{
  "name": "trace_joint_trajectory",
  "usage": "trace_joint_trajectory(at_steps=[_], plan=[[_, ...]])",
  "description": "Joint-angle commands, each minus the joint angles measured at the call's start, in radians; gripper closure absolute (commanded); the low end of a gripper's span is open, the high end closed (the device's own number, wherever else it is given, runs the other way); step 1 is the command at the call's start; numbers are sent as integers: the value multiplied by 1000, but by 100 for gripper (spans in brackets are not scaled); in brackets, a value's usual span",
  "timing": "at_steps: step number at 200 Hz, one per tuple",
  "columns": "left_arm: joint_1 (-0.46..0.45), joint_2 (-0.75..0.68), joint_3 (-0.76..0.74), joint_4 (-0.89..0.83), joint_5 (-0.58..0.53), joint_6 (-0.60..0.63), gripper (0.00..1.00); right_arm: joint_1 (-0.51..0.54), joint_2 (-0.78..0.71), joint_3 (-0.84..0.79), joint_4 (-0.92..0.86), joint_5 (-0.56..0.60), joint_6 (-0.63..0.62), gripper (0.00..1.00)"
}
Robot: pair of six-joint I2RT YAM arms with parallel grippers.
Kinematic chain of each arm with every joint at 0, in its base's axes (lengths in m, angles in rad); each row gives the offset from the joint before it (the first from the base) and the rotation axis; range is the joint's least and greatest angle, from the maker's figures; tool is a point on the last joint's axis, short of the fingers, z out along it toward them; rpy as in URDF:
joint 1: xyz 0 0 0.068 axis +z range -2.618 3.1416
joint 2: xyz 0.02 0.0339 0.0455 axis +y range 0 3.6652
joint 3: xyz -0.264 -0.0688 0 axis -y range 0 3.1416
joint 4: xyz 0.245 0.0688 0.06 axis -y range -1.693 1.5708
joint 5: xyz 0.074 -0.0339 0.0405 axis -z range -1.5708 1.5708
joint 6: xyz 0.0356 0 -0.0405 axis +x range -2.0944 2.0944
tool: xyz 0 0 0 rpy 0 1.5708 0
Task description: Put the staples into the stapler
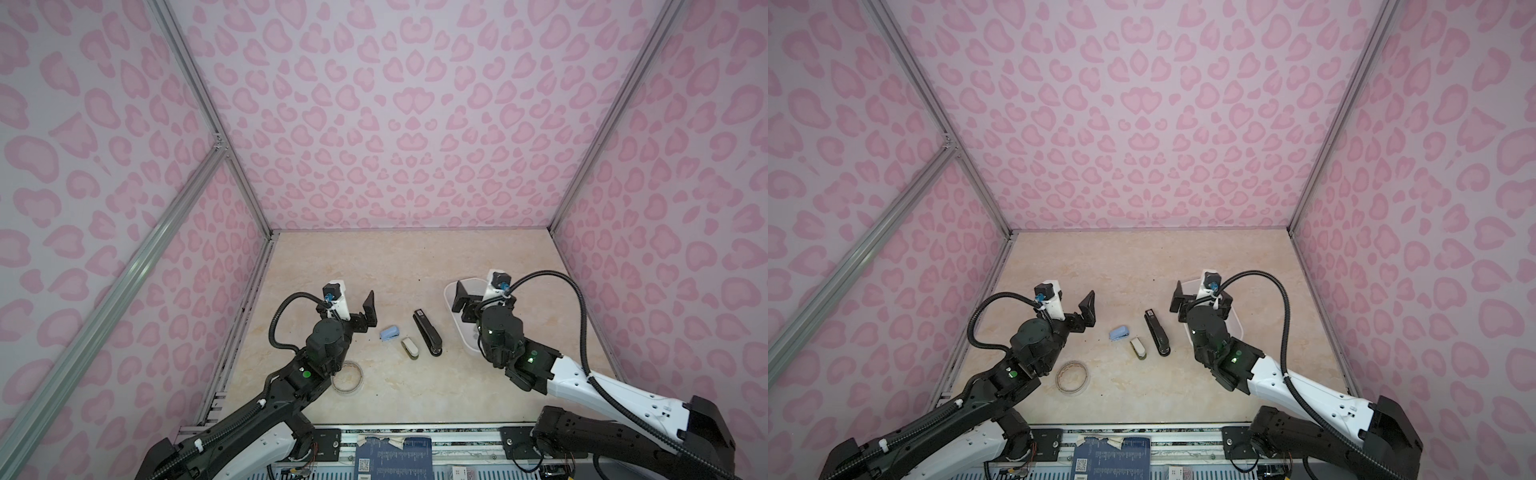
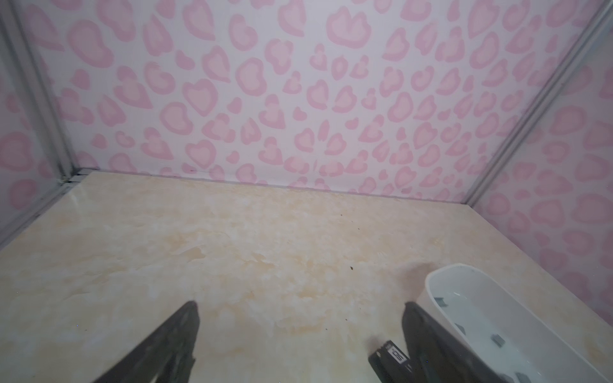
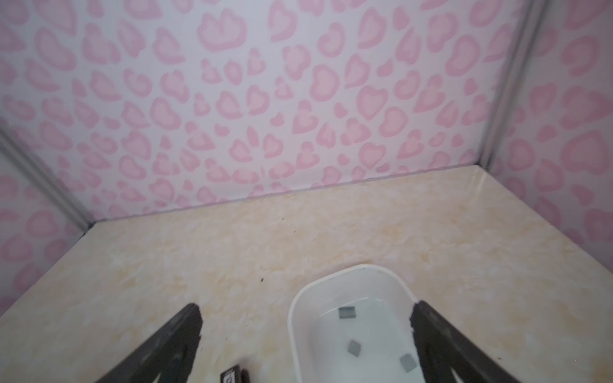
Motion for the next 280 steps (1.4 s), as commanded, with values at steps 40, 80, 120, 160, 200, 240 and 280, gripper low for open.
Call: trace_joint_trajectory(at_steps=[40,80,120,160,200,240,280], plan=[[231,97,-37,84,-157,150,4,-468,-78,-160,125,5,-255,2],[585,304,-113,220,-82,-62,4,-836,-61,-316,174,-338,-147,2],[570,479,-50,306,-268,10,3,-855,177,-377,461,-360,-201,2],[575,597,-18,430,-241,86,6,-856,382,-282,508,-466,-222,2],[591,618,-6,437,-6,171,8,-855,371,-321,592,-572,-251,2],[635,613,-16,436,137,166,5,-850,487,-379,829,-727,-298,2],[684,629,-99,582,336,185,3,-843,554,-370,886,-750,-322,2]])
